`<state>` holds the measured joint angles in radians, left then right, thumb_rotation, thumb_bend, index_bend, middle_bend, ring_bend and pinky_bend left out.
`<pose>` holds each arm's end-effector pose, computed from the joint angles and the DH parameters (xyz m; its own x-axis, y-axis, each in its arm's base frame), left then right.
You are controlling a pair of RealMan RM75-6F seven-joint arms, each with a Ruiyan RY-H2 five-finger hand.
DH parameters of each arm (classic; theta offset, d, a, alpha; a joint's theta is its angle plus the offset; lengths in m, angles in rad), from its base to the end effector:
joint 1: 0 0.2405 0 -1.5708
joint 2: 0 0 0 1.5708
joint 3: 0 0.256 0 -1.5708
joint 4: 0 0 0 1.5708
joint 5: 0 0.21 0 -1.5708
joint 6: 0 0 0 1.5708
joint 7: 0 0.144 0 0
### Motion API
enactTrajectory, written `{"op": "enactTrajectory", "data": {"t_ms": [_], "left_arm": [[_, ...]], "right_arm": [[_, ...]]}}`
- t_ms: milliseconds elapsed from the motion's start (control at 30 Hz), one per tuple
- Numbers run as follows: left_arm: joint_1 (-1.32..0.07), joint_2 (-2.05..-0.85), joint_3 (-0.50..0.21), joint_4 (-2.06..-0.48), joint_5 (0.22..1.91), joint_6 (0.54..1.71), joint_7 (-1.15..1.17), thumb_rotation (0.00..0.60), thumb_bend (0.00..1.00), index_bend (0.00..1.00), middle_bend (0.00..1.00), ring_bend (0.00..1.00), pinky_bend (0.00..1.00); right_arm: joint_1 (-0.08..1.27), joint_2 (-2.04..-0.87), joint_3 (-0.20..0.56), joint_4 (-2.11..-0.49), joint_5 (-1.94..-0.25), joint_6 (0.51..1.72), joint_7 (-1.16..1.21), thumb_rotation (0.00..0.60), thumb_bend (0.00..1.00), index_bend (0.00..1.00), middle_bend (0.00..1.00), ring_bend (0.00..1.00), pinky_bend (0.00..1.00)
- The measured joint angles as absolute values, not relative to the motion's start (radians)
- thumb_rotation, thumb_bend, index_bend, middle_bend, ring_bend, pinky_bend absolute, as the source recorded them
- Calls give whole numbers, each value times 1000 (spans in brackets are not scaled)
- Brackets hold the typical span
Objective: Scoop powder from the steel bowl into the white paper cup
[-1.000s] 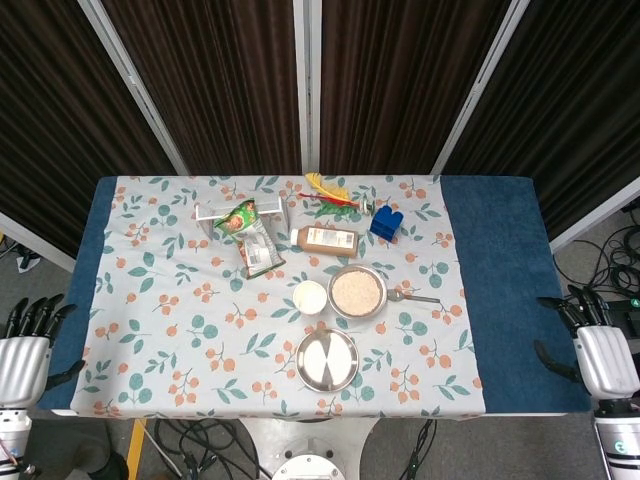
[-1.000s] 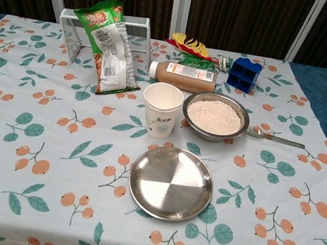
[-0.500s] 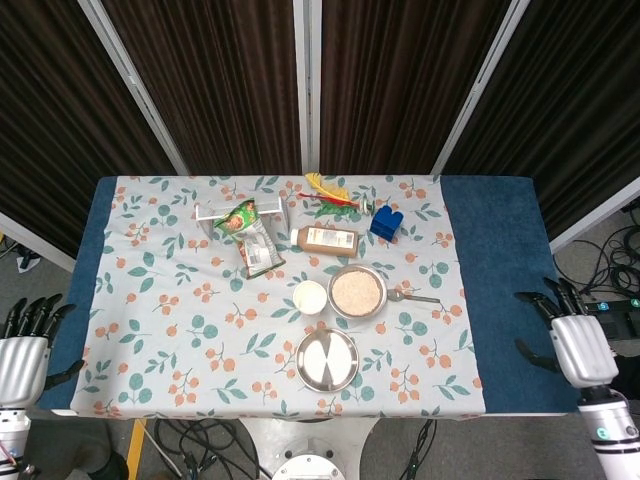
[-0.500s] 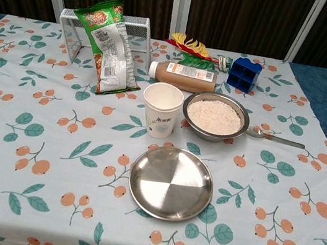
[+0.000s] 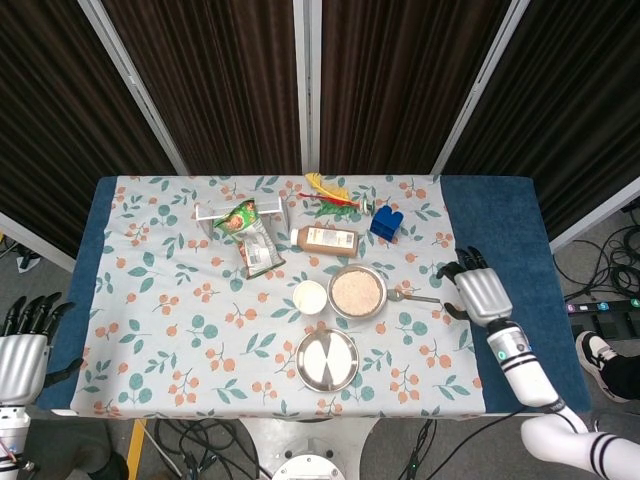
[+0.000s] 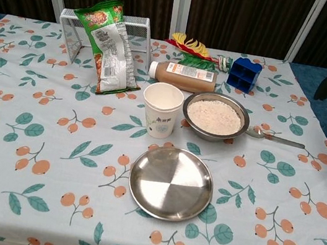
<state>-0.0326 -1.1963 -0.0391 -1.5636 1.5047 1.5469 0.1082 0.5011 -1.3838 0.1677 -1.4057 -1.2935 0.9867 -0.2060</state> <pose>-0.3194 0.1624 0.1450 0.4684 -0.0233 0.8832 0.8832 0.0388 -0.4674 -0.2543 -0.3225 0.0506 0.5096 -0.2157 0.8329 -0.8558 -0.2270 0.4648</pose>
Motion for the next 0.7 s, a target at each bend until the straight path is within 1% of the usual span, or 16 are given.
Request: {"op": "enactTrajectory", "data": {"t_ms": [133,300,467,700], "left_arm": [[-35,-1199,-41,-1558,1501,1542,102,600,16,267,221,132,61],[-37,-1201,-44,-1548,1502,1543,93,600,16,267,221,132,61],[-38,-1206,-44,-1540,1502,1544,85,600,16,267,221,132,61],[-35,-1214,-41,-1526,1500,1545,72,600,16,267,220,132,61]], "right_arm": [[551,-1482,183,-1304,-1209,927,-260,600,217,396,348,77,0],[589,-1559,187,-1221,-1158,887,-299,600,223,411,414,110,0],[605,-1601,176,-1184,-1142,872,-316,600,225,440,441,126,0],[617,-1630,158,-1162,-1126,862,-346,600,225,450,469,151,0]]}}
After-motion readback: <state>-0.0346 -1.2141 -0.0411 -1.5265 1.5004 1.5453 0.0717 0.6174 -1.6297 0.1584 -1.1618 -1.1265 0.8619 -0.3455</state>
